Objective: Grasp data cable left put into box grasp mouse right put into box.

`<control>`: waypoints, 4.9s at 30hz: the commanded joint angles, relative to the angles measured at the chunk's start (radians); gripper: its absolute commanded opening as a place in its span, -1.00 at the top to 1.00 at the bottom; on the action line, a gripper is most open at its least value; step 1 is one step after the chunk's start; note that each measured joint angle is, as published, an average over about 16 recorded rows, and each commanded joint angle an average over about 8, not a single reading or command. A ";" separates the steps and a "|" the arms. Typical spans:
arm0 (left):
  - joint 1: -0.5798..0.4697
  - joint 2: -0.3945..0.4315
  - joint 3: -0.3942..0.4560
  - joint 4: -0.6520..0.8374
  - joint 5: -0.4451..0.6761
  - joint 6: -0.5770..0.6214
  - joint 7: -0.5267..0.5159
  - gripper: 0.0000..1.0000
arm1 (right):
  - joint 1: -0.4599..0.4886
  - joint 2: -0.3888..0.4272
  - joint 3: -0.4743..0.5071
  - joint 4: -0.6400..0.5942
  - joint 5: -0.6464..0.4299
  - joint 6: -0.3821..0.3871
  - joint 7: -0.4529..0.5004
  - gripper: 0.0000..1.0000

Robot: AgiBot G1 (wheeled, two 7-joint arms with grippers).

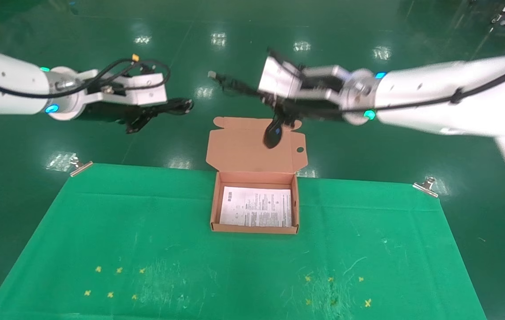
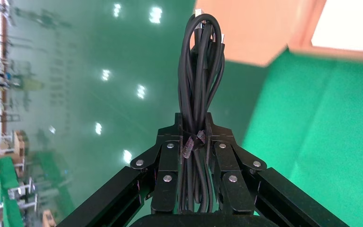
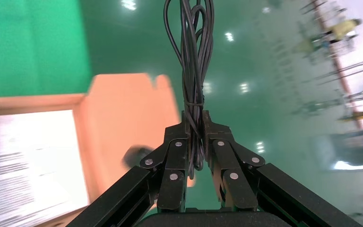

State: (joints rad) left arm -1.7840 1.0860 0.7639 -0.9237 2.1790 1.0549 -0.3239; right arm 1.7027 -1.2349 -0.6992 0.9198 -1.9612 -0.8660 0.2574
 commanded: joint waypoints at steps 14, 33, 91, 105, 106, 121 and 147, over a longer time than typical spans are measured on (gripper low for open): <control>0.021 -0.044 0.026 -0.052 0.081 0.060 -0.084 1.00 | -0.080 -0.109 -0.035 -0.132 0.061 0.025 -0.030 1.00; 0.026 -0.048 0.027 -0.068 0.086 0.063 -0.097 1.00 | -0.137 -0.133 -0.232 -0.336 0.153 0.153 0.070 1.00; 0.229 0.280 0.198 0.160 -0.170 -0.355 0.264 1.00 | -0.075 0.387 -0.277 0.264 0.012 0.093 0.424 -1.00; 0.215 0.286 0.369 0.212 -0.300 -0.449 0.227 -0.68 | -0.096 0.436 -0.275 0.392 -0.074 0.082 0.536 -1.00; 0.215 0.286 0.373 0.213 -0.303 -0.451 0.226 -0.93 | -0.097 0.438 -0.275 0.394 -0.076 0.082 0.536 -1.00; 0.202 0.254 0.365 0.177 -0.312 -0.453 0.219 -1.00 | -0.092 0.430 -0.270 0.389 -0.078 0.099 0.530 -1.00; 0.170 0.082 0.164 0.069 -0.528 -0.315 0.161 -1.00 | -0.103 0.441 -0.172 0.390 0.078 -0.024 0.354 -1.00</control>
State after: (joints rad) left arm -1.6142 1.1674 0.9274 -0.8546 1.6503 0.7397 -0.1626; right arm 1.5996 -0.7941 -0.8708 1.3093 -1.8829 -0.8903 0.6109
